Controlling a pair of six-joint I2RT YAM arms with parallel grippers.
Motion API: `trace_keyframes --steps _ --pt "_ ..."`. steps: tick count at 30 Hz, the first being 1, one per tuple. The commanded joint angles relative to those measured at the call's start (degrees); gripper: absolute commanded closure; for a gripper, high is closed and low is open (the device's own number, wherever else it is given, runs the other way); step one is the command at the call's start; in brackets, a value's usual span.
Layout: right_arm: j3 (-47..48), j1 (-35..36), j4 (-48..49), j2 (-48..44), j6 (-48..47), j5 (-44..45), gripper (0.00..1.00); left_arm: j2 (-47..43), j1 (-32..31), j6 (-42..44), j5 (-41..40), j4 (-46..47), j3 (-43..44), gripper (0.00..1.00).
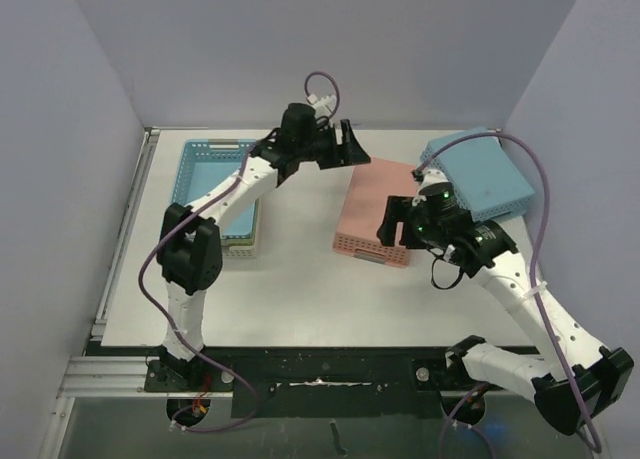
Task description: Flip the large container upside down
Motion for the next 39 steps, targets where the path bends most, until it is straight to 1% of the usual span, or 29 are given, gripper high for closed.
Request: trace_keyframes --steps 1,4,7,9,11,15,18,19,21,23,26,29,31,34,39 --pt "-2.8 8.6 7.0 3.7 -1.3 -5.8 0.24 -14.0 8.1 2.3 -0.9 -1.5 -0.6 0.32" --pt "-3.8 11.9 9.8 8.9 -1.1 -6.5 0.24 -21.9 12.1 2.2 -2.4 -0.9 -7.7 0.32" --pt "-4.4 11.5 12.5 14.6 -0.8 -5.1 0.24 -29.2 14.5 1.9 -3.4 -0.6 -15.3 0.32" --pt "-3.6 8.5 14.0 19.5 -1.0 -4.6 0.24 -32.5 15.0 1.9 -4.0 -1.2 -18.9 0.32" --pt "-2.4 3.9 15.5 23.2 -1.2 -5.7 0.24 -35.0 15.4 2.2 -4.8 -2.7 -21.4 0.32" --pt "1.5 -4.6 18.0 28.5 -2.1 -4.6 0.24 -38.9 16.1 4.1 -6.9 -6.8 -23.9 0.32" --pt "5.9 -8.2 16.4 31.4 -1.0 -1.0 0.24 -41.3 16.9 5.0 -7.4 -8.9 -25.4 0.32" --pt "7.2 -8.8 16.1 31.9 -1.0 -1.1 0.24 -42.2 17.3 5.3 -7.6 -9.7 -26.0 0.32" --pt "8.2 -8.3 15.8 31.9 -1.1 -1.1 0.25 -43.3 17.7 5.8 -7.8 -10.8 -26.7 0.32" --pt "7.9 -6.2 16.3 30.1 -1.5 -1.7 0.25 -44.3 17.9 6.2 -8.4 -11.9 -27.2 0.32" --pt "6.5 0.5 19.3 26.4 -3.5 -0.7 0.25 -45.5 18.1 7.0 -9.4 -13.5 -26.6 0.32" --pt "6.4 5.8 22.2 26.5 -4.4 -1.7 0.24 -46.1 18.2 8.5 -11.0 -15.6 -25.0 0.32" --pt "8.5 6.8 22.0 29.9 -4.4 -1.6 0.24 -46.0 18.5 10.0 -12.5 -17.9 -23.4 0.32" --pt "14.9 6.7 21.3 36.2 -5.1 -0.8 0.24 -45.5 18.7 12.1 -16.1 -21.8 -21.1 0.32" --pt "27.5 3.9 17.4 48.7 -7.0 0.6 0.24 -43.5 18.9 15.1 -22.2 -29.0 -18.8 0.32"
